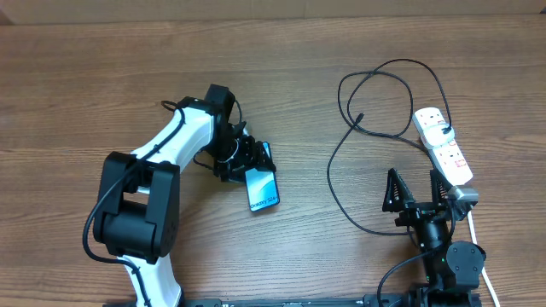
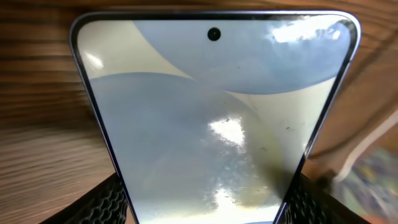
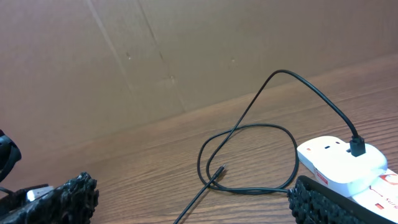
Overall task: Plug charger to phone and switch on socket
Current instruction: 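Lift the phone with the left gripper and tilt it upright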
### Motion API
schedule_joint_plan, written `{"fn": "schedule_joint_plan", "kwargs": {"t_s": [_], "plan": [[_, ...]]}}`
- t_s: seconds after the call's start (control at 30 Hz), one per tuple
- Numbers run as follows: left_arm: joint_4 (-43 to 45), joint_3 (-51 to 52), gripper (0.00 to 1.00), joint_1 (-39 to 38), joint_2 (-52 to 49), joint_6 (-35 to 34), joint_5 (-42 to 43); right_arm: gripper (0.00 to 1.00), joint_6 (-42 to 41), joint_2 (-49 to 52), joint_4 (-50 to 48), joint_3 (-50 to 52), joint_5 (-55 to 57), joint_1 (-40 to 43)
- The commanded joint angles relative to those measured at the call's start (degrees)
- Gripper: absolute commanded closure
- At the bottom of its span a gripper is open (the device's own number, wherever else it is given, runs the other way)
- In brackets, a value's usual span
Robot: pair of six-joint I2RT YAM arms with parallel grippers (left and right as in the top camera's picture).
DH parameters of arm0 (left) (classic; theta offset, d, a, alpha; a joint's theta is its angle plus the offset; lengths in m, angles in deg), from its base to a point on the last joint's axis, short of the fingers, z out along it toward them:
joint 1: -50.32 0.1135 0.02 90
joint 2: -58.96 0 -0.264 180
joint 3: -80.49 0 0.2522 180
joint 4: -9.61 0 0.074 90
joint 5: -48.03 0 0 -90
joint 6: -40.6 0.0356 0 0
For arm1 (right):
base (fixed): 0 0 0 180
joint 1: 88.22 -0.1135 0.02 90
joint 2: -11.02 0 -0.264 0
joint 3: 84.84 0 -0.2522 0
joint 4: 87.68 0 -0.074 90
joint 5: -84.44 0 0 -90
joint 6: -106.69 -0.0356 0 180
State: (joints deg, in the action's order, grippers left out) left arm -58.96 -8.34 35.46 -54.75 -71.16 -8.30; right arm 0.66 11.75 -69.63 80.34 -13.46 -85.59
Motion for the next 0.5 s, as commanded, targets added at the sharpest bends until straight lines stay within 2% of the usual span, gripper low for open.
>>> {"fn": "schedule_joint_plan", "kwargs": {"t_s": [0.0,0.37,0.47], "plan": [[0.2,-1.6,0.46,1.3,-0.5,3.6,11.5,0.00,0.4,-0.6,-0.3,0.6,0.6,0.1],[3.3,-1.6,0.45,4.7,-0.5,5.1,37.6,0.00,0.4,-0.6,-0.3,0.6,0.6,0.1],[4.5,-1.6,0.44,4.8,-0.5,5.0,42.3,0.00,0.4,-0.6,-0.3,0.6,0.6,0.1]]}}
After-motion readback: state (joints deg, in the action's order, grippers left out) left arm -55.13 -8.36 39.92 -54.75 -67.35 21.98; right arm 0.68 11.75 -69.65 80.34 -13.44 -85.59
